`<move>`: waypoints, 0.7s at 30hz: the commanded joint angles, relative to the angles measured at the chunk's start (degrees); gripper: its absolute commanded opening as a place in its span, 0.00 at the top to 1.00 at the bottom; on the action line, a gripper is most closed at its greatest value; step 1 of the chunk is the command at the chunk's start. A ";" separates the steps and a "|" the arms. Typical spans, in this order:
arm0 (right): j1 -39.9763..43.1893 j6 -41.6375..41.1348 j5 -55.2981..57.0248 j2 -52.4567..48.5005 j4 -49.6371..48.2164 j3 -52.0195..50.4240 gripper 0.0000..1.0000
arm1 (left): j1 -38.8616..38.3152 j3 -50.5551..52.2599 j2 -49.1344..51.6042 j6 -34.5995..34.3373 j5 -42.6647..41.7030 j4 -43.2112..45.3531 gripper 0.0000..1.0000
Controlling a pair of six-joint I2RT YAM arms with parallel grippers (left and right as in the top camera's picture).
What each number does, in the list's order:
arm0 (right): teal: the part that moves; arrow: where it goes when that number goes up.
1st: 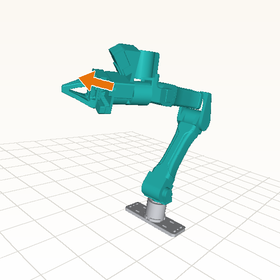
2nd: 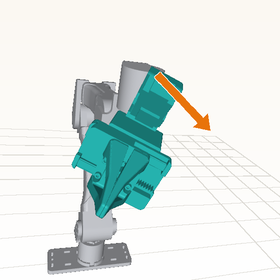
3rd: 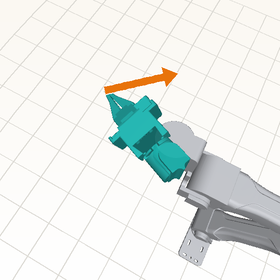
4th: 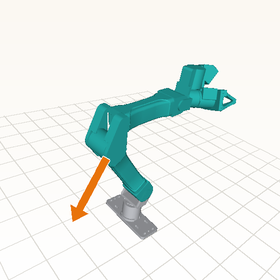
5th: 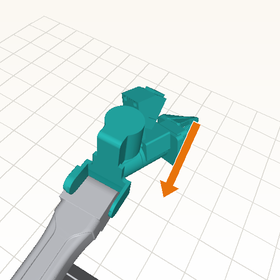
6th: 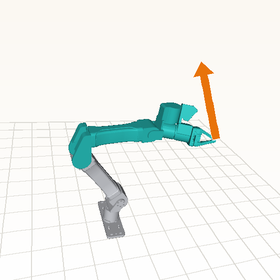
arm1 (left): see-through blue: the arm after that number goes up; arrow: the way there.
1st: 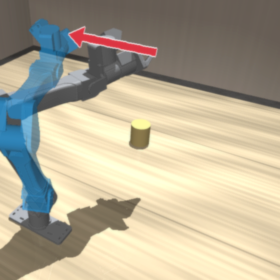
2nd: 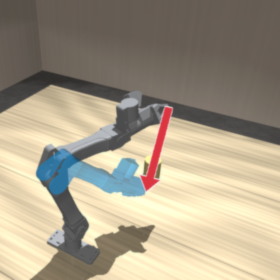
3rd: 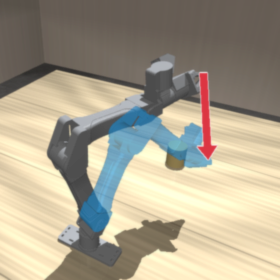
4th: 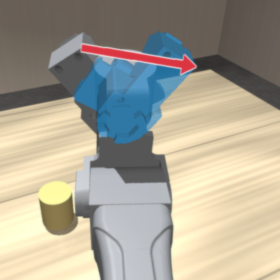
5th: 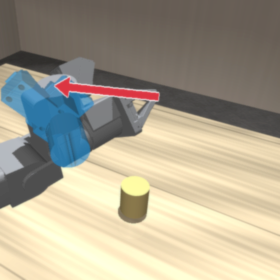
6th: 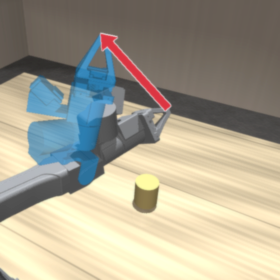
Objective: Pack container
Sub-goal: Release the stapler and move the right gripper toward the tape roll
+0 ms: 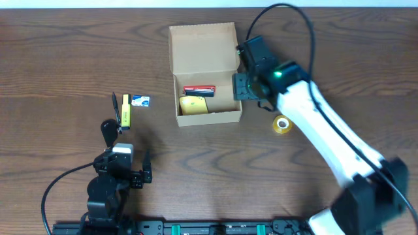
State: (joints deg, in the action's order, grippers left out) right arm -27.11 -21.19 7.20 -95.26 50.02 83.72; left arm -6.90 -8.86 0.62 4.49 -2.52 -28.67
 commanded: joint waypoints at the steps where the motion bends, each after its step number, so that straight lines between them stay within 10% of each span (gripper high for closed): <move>1: 0.55 3.26 1.64 3.43 -0.52 1.36 0.36 | 0.22 0.90 -0.39 0.22 1.05 0.00 0.05; 21: 9.11 3.50 2.84 6.12 5.31 1.27 0.31 | 0.22 0.90 -0.39 0.20 1.05 0.00 0.05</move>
State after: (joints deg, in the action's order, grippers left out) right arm -19.18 -18.59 10.24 -90.11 55.13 84.38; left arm -6.90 -8.86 0.62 4.49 -2.52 -28.67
